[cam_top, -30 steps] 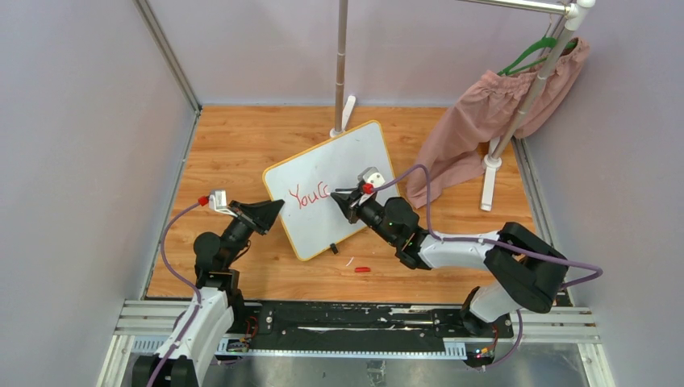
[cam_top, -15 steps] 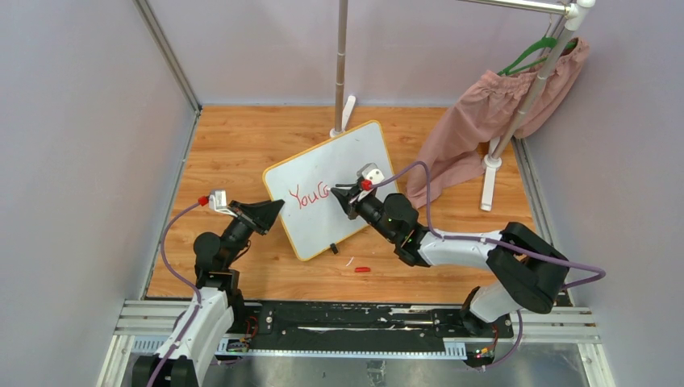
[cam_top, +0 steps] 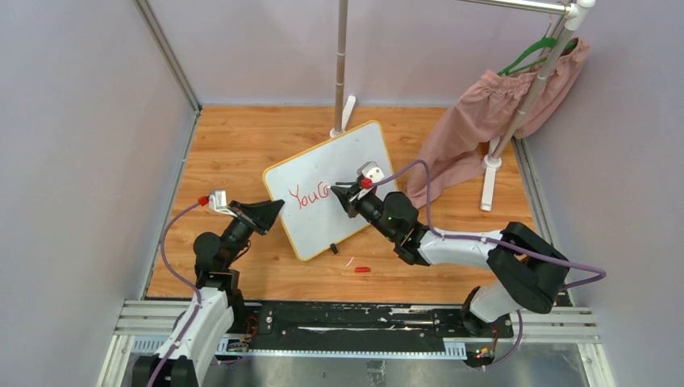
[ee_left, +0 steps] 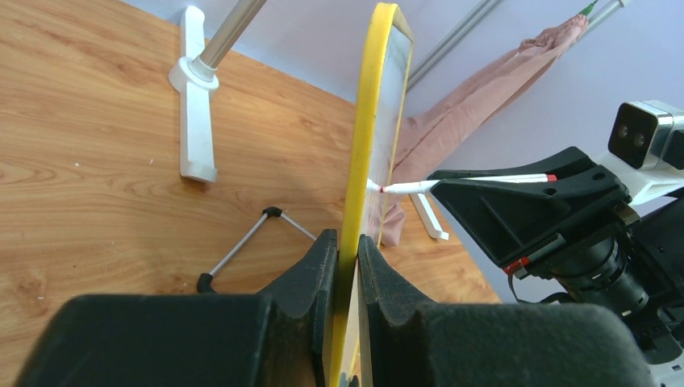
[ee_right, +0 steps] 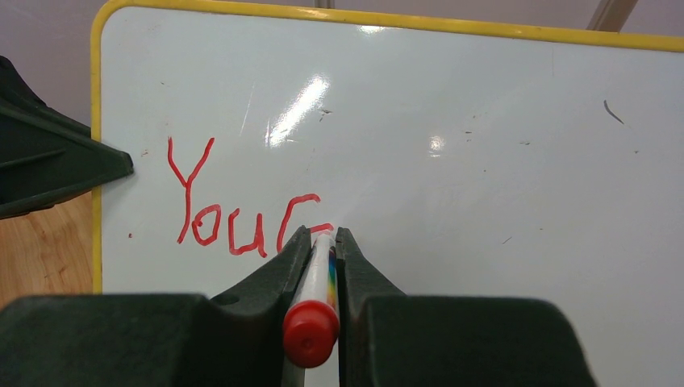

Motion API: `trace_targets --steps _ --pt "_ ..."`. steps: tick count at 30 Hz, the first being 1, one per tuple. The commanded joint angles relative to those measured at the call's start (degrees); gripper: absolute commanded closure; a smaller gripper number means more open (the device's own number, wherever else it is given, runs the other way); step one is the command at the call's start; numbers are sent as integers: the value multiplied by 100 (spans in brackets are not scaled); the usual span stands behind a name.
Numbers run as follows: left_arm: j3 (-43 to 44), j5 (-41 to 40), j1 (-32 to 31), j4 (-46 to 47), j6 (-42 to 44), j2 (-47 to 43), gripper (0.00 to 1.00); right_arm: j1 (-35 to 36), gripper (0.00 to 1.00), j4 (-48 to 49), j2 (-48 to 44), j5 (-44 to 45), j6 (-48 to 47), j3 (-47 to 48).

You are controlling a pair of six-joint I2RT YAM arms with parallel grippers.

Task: Write a sentence on the whiteboard

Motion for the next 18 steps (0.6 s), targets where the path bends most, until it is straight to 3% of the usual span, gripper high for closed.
trace_targets --steps 1,18 --pt "-904 -92 16 140 33 -69 100 -91 100 118 -20 113 -137 179" --pt "-898 -83 22 134 22 -95 100 -75 100 -25 -20 -68 -22 93"
